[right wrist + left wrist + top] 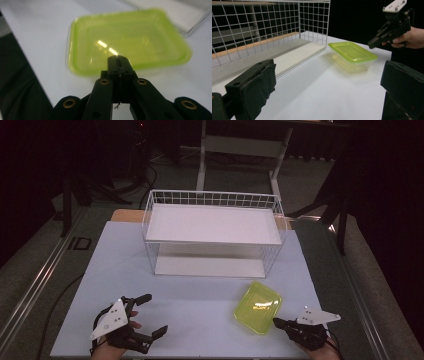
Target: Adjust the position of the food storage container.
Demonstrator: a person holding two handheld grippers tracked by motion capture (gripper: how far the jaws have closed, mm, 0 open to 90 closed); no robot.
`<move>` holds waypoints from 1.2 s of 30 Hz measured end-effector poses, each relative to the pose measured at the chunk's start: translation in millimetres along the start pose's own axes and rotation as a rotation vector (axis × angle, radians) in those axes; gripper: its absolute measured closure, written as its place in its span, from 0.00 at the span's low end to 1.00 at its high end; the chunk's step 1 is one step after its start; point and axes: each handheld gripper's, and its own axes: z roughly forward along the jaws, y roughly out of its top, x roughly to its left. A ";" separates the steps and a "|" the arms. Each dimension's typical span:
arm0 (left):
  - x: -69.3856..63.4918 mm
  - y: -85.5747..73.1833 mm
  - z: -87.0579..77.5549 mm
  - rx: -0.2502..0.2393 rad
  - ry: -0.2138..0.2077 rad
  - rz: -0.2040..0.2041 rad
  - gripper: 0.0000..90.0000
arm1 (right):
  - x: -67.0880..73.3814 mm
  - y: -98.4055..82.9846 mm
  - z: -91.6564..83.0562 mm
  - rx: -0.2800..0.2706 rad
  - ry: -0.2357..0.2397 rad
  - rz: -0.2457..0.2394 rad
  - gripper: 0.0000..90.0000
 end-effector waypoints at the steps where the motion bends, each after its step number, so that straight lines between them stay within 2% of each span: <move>1: 0.0 0.0 -0.1 -0.001 0.001 -0.002 0.01 | -0.4 -3.2 0.9 0.014 -0.008 0.005 1.00; 3: 0.0 0.1 0.0 0.000 -0.001 -0.001 0.01 | -0.9 -6.2 2.2 0.027 -0.007 0.009 1.00; 4: 0.0 0.2 0.1 0.000 0.000 0.001 0.01 | -3.5 -14.0 6.3 0.053 0.000 0.027 1.00; 8: 0.0 -0.1 0.0 0.002 0.001 0.002 0.01 | -7.9 -17.4 11.2 0.067 0.004 0.047 1.00; 11: -0.9 0.8 -1.1 -0.002 0.001 0.006 0.01 | -8.6 -17.8 18.0 0.090 0.014 0.028 1.00; 16: -0.1 0.9 -1.9 -0.004 0.004 0.002 0.01 | -11.0 -14.7 26.6 0.089 0.043 0.025 1.00; 23: -0.6 1.0 -1.2 -0.005 0.002 0.002 0.01 | -7.2 -5.1 42.1 0.114 0.063 -0.019 1.00; 29: -0.8 0.8 -0.7 -0.005 0.000 0.002 0.01 | -2.4 3.8 58.0 0.116 0.097 -0.047 1.00; 36: -1.4 0.7 -0.4 -0.001 -0.001 0.005 0.01 | -3.2 11.7 70.7 0.109 0.103 -0.060 1.00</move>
